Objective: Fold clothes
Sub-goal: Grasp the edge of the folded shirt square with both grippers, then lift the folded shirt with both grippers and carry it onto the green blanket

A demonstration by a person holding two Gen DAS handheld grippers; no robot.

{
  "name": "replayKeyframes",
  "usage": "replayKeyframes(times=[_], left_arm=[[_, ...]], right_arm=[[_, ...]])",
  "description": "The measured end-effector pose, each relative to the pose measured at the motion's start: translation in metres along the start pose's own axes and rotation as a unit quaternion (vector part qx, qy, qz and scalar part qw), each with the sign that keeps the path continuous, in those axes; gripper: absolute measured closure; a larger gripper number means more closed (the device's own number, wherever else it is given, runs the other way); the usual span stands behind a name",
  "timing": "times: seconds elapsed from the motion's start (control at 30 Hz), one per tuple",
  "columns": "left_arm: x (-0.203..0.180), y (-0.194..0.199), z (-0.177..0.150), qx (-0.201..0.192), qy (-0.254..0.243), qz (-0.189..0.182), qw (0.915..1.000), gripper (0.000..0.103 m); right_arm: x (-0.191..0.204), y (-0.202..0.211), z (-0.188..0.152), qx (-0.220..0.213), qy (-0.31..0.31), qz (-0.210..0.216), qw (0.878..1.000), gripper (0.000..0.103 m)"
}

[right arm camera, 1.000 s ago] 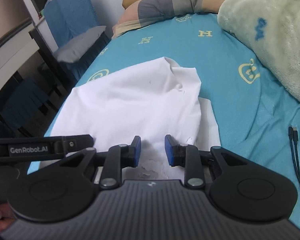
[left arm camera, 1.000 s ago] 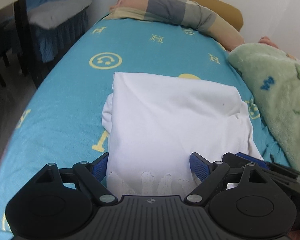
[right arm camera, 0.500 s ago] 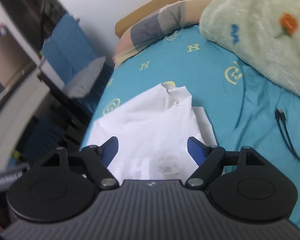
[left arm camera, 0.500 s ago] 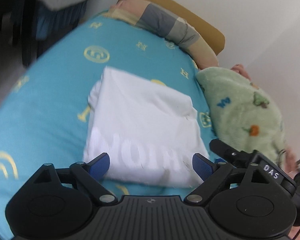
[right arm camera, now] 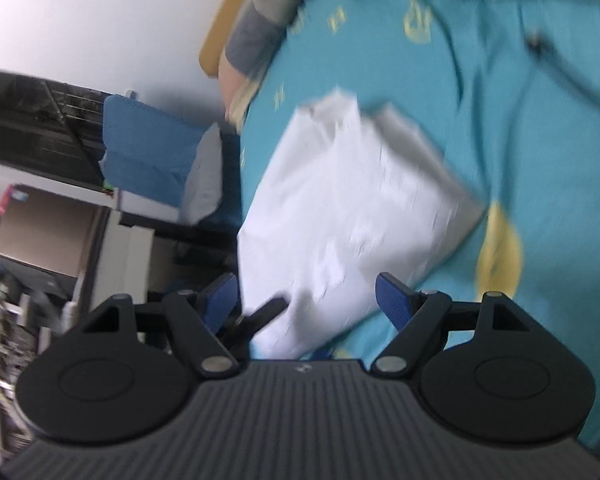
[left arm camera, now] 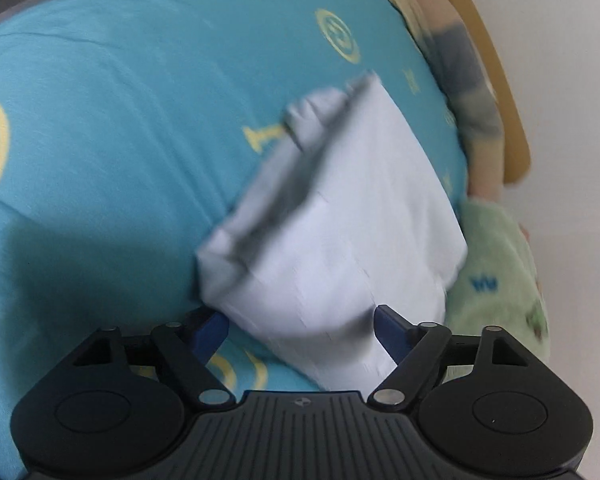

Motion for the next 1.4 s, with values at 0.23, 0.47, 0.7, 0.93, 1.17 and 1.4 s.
replayKeyframes(times=[0.23, 0.47, 0.7, 0.93, 1.17, 1.4], left_arm=[[0.002, 0.004, 0.006, -0.028, 0.037, -0.019, 0.9987, 0.066], [-0.012, 0.015, 0.014, -0.041, 0.045, -0.046, 0.9971, 0.073], [-0.012, 0.021, 0.014, -0.03, 0.04, -0.04, 0.998, 0.073], [-0.046, 0.043, 0.011, -0.026, -0.018, -0.04, 0.9987, 0.075], [-0.127, 0.088, -0.03, 0.001, -0.08, -0.07, 0.9944, 0.075], [-0.222, 0.09, -0.101, 0.046, -0.139, -0.105, 0.9836, 0.075]], right_arm=[[-0.013, -0.044, -0.031, 0.074, -0.098, 0.063, 0.99, 0.024], [-0.036, -0.045, -0.007, 0.004, -0.157, 0.057, 0.986, 0.025], [-0.055, -0.031, 0.017, -0.086, -0.165, 0.0, 0.983, 0.057], [-0.026, -0.005, 0.015, -0.12, -0.087, -0.014, 0.989, 0.079], [0.021, 0.091, 0.017, -0.19, -0.027, -0.002, 0.981, 0.08], [0.032, 0.204, 0.048, -0.253, -0.018, 0.003, 0.967, 0.08]])
Point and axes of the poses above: each gripper's, at about its wrist camera, not at the fingertips, and y roughly against the way its jaws point, x to its left, z to its top, the point moved 5 cm from there along -y, roughly the way its jaws point
